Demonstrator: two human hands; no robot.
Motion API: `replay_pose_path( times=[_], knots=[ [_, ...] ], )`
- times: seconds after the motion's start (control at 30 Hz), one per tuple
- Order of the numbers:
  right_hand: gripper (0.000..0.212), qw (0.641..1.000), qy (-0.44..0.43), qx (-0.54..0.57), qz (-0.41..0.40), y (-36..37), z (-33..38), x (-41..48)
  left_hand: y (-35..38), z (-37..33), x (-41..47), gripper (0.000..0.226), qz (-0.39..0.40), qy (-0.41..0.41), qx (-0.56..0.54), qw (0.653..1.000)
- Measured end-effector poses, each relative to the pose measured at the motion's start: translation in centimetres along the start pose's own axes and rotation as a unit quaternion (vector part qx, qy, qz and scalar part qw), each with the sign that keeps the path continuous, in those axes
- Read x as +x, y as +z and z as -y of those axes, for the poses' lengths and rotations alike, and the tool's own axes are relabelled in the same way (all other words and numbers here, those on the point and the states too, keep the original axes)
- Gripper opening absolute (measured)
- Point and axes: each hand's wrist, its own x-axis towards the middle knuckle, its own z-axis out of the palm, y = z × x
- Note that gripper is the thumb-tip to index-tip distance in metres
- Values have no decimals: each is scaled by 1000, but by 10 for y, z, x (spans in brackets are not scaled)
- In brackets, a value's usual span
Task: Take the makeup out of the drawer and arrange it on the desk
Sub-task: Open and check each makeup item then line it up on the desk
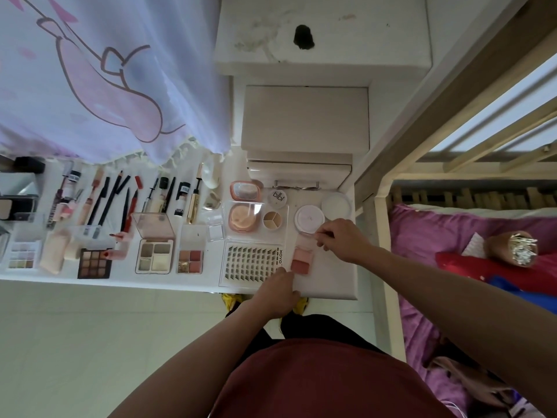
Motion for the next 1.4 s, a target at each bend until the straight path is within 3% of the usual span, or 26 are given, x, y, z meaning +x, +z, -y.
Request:
replay_pose_path(
  times=[0.2, 0.47, 0.83, 1.13, 1.4],
  knots=[
    [17, 1000, -5, -16, 3, -4, -2, 4, 3, 0, -2, 48, -41, 19, 6, 999],
    [17, 1000, 1, -8, 10, -3, -4, 8, 1, -1, 3, 44, 4, 5, 36, 999],
    [16, 1000, 10, 16, -3, 0, -5, 10, 4, -7, 5, 48, -7, 22, 50, 998],
    [15, 999, 24, 31, -2, 0, -6, 15, 2, -6, 9, 49, -12, 10, -45, 999],
    [13, 999, 29, 24, -7, -3, -5, 16, 3, -6, 1, 54, -29, 24, -39, 999]
  ],
)
